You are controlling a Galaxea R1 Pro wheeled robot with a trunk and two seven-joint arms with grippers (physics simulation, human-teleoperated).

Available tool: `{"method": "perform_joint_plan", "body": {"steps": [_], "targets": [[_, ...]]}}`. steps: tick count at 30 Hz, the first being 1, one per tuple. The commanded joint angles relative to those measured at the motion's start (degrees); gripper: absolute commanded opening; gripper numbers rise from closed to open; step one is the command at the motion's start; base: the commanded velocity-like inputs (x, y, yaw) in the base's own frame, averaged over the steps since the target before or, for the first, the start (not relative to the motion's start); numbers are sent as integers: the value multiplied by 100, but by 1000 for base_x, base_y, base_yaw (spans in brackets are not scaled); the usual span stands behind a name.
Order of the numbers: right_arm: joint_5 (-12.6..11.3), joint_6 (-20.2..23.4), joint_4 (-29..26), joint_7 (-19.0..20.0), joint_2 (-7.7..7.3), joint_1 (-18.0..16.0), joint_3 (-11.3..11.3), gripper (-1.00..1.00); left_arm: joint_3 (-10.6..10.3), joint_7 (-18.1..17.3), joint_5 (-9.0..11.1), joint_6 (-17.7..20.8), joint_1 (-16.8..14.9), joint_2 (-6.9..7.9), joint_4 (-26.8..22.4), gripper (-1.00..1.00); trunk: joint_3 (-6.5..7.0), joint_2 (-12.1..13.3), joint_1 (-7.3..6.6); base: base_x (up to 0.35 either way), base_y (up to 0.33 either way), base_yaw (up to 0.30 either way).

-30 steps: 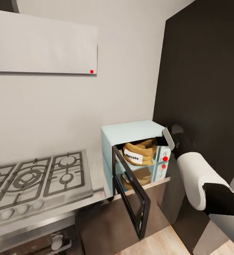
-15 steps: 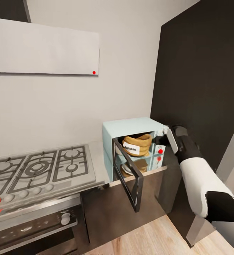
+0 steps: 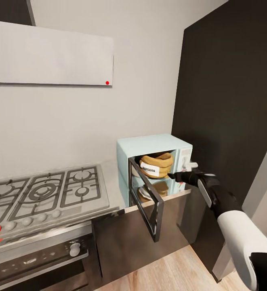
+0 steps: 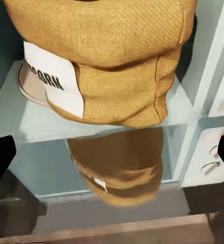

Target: In the kitchen, take the popcorn bag from the countertop, put it into the microwave, and heat it until the popcorn is cooked so the cooked popcorn ends up inside the bag.

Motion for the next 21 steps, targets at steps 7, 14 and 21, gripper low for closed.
{"method": "perform_joint_plan", "body": {"steps": [7,14,21], "targets": [[-15,-1112,34,1060,-86,473,-1,100,6,15,13,-10,2,-5,-12,100,-6,-5,1,0,0,0],[-19,-1230,111,1423,-262,507,4,100,0,15,19,-10,2,10,-15,100,-6,-5,1,67,-53,0],[-24,-1234,115,1457,-228,507,4,100,5,15,29,-12,2,13,-21,100,-6,-5,1,154,-127,0]]}}
